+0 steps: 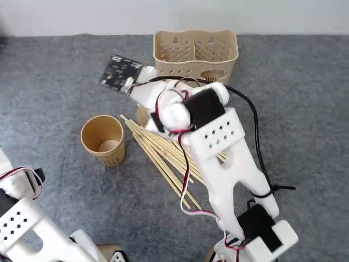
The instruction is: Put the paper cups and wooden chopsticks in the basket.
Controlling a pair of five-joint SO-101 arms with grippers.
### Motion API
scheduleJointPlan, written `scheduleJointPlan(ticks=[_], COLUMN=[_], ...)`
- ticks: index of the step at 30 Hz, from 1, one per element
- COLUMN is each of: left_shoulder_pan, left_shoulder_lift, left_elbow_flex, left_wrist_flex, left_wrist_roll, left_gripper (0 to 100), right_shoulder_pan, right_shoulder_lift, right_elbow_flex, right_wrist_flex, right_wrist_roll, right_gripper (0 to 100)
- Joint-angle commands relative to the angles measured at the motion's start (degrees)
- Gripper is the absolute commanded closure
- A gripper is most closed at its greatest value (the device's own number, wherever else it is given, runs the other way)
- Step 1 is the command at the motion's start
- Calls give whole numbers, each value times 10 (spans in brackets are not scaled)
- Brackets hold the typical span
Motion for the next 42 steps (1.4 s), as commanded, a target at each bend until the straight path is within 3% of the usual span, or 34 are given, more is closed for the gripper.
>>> scheduleJointPlan(ticks=[1, 12, 24, 32, 38, 42], left_shoulder_pan=[0, 0, 0, 1, 1, 1], left_shoulder_lift=[-8, -8, -8, -8, -8, -8], left_elbow_flex=[-2, -2, -2, -2, -2, -2], left_wrist_flex=[-11, -12, -13, -13, -13, -13], left_wrist_roll=[-1, -1, -4, -2, -1, -2], left_gripper=[724, 724, 724, 724, 724, 724], right_shoulder_pan=[-24, -129, -151, -164, -158, -112], right_shoulder_lift=[-50, -21, 95, 74, -22, -80], right_elbow_flex=[-8, -7, -7, -8, -8, -8], right_wrist_flex=[-44, -65, -50, -44, -44, -10], right_wrist_roll=[7, 4, 7, 1, -25, -25], right_gripper=[989, 989, 983, 695, 688, 688])
